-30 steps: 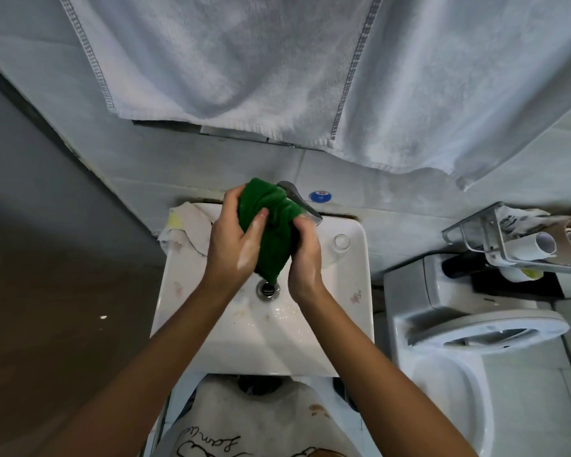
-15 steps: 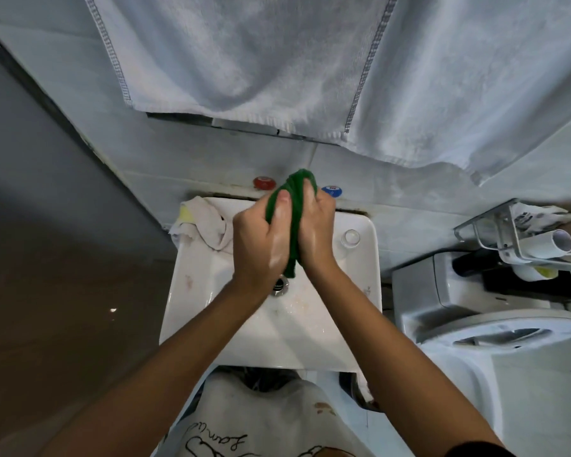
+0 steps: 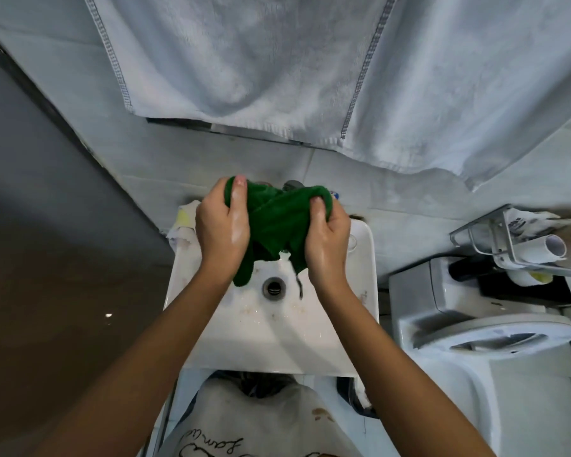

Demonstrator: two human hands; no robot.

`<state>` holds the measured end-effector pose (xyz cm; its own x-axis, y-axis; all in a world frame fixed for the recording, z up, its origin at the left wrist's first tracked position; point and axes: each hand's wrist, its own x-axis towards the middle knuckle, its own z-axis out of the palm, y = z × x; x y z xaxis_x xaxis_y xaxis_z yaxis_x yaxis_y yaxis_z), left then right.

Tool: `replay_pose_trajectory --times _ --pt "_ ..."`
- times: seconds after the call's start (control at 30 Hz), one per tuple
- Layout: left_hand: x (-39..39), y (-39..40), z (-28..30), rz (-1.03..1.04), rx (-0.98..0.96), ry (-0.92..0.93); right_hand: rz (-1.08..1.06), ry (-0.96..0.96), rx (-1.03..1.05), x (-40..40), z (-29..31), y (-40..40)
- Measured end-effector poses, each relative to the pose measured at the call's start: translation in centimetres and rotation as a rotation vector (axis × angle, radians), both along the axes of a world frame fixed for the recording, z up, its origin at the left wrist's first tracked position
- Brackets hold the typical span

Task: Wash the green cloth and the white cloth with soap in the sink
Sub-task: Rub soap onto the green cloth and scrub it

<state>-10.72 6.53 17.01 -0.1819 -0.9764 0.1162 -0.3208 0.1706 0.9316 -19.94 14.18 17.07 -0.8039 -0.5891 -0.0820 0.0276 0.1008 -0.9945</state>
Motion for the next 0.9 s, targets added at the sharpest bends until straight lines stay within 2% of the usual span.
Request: replay_pose_trajectory --times 0.23,0.3,0.43,0.53,0.6,0.7,0.9 --pt "1.3 0.3 0.8 -0.097 0.140 0.128 -0.100 -0.589 -0.079 -2.2 0.1 1.0" --pt "1.3 0.6 1.2 -0.168 0.198 0.146 -0.049 -0.645 -0.137 -1.8 0.0 1.1" --pt "1.2 0.6 1.4 -0.262 0.232 0.158 0.113 -0.637 -0.134 -1.0 -0.1 1.1" --pt "0.9 0.8 1.7 -0.293 0.165 0.100 0.196 -0.529 0.022 -0.5 -0.2 0.9" --pt "0.8 0.9 1.7 -0.280 0.118 0.089 0.176 -0.379 0.114 -0.3 -0.3 0.5" --pt "0.6 1.3 1.4 -0.296 0.054 0.068 0.117 -0.193 0.134 0.2 -0.5 -0.4" --pt "-0.3 2.1 0.9 -0.281 0.042 0.022 -0.013 -0.139 0.019 0.1 0.5 -2.4"
